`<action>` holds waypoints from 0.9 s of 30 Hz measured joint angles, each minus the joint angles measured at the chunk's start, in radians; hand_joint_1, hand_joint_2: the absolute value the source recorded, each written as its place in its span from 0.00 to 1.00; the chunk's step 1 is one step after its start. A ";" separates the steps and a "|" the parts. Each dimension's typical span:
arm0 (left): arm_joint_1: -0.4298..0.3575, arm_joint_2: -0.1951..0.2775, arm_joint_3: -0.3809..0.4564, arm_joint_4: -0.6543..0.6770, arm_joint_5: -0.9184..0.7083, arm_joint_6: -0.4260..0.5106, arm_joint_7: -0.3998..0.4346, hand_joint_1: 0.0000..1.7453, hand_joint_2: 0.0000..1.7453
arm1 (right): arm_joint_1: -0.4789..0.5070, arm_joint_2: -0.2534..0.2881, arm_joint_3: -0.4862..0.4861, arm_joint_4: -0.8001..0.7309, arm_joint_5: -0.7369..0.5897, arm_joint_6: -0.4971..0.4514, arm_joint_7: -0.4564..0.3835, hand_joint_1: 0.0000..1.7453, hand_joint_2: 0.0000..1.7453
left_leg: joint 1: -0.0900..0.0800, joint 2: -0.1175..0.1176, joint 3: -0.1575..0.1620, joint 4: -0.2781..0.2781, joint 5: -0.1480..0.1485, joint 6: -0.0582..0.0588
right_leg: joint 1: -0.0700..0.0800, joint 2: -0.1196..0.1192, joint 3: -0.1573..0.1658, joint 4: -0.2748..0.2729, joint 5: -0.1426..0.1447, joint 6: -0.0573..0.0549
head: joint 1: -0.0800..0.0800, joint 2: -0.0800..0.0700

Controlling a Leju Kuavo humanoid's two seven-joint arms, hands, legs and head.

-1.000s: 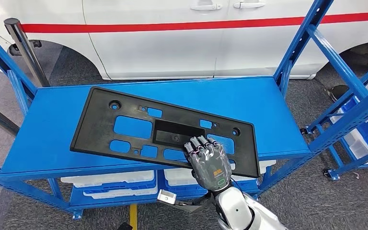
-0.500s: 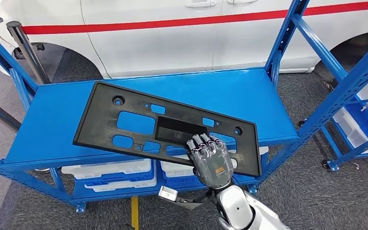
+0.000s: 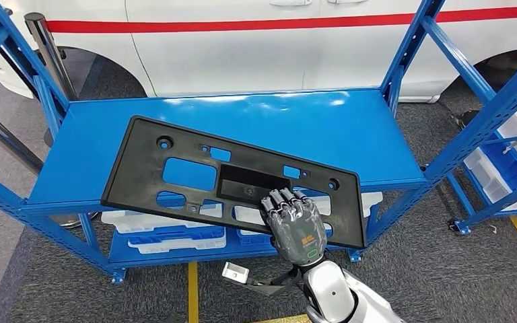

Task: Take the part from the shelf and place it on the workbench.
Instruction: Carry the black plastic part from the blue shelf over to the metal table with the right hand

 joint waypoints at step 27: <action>0.000 -0.002 0.000 0.000 0.002 0.006 0.001 0.00 1.00 | 0.009 0.007 0.002 0.002 0.000 -0.010 0.003 1.00 1.00 | 0.001 -0.002 0.022 0.001 -0.017 -0.020 | 0.006 -0.001 0.078 -0.186 0.119 -0.018 | -0.002 0.000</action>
